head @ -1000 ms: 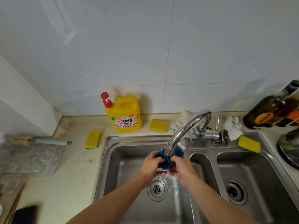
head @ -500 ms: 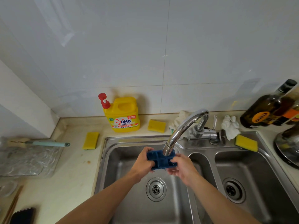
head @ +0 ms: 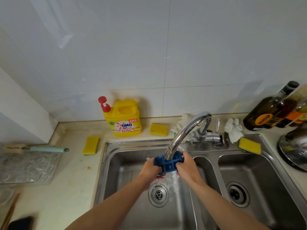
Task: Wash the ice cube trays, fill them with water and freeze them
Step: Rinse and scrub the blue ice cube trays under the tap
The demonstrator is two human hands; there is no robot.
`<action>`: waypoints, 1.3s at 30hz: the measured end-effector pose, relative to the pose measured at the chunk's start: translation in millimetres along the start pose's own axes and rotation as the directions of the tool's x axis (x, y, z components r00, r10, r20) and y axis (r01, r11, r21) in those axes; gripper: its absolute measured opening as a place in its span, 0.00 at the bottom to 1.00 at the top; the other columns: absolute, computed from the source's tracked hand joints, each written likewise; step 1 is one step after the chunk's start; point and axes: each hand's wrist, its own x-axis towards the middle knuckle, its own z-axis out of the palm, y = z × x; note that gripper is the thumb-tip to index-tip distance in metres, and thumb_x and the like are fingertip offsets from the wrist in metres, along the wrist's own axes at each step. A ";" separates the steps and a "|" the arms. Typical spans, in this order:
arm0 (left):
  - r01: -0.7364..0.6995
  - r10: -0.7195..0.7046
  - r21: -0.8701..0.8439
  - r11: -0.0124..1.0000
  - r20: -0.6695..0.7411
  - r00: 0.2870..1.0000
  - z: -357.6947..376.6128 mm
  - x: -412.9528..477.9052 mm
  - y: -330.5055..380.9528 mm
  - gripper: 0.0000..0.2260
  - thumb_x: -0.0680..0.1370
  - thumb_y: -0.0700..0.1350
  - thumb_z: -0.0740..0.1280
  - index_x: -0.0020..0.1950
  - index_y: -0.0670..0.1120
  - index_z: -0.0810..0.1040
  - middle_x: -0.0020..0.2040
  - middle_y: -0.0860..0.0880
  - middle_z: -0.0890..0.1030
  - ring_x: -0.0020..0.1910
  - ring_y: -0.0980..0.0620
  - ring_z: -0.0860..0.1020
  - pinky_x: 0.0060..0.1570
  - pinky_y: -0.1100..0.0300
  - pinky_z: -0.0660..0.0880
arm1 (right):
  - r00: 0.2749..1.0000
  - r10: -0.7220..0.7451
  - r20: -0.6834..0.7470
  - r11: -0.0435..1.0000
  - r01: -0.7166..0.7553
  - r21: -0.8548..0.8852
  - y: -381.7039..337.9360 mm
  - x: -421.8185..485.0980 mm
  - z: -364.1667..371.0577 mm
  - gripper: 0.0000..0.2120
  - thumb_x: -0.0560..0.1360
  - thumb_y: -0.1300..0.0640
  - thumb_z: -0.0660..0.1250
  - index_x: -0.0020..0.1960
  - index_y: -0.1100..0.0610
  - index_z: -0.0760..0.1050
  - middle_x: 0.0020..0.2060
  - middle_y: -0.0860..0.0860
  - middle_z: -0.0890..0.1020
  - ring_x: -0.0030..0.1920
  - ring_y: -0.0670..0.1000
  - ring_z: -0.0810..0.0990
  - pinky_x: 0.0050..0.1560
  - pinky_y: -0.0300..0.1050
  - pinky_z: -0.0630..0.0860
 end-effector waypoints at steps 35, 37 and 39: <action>-0.015 -0.006 -0.138 0.990 -0.146 0.989 7.7 -6.5 16.5 0.11 0.82 0.50 0.66 0.54 0.42 0.79 0.47 0.44 0.82 0.46 0.49 0.82 0.36 0.59 0.79 | 0.957 0.290 0.013 0.943 -0.287 0.169 20.6 13.3 -0.5 0.05 0.79 0.66 0.61 0.52 0.62 0.75 0.41 0.64 0.84 0.28 0.57 0.82 0.28 0.45 0.78; -0.081 0.060 -0.105 0.991 -0.189 0.980 6.6 -6.7 19.4 0.11 0.82 0.52 0.65 0.52 0.45 0.79 0.46 0.46 0.82 0.46 0.50 0.82 0.37 0.60 0.79 | 0.956 0.287 0.053 0.929 -0.292 0.227 22.5 14.8 4.1 0.05 0.81 0.64 0.62 0.55 0.62 0.75 0.42 0.66 0.84 0.29 0.58 0.83 0.28 0.45 0.78; -0.138 0.122 -0.059 0.989 -0.220 0.968 4.2 -7.8 20.5 0.10 0.82 0.53 0.66 0.51 0.47 0.79 0.44 0.47 0.82 0.43 0.52 0.81 0.36 0.62 0.77 | 0.950 0.296 0.103 0.905 -0.313 0.287 23.6 14.6 8.3 0.05 0.82 0.62 0.63 0.56 0.62 0.75 0.44 0.66 0.85 0.32 0.59 0.84 0.31 0.47 0.80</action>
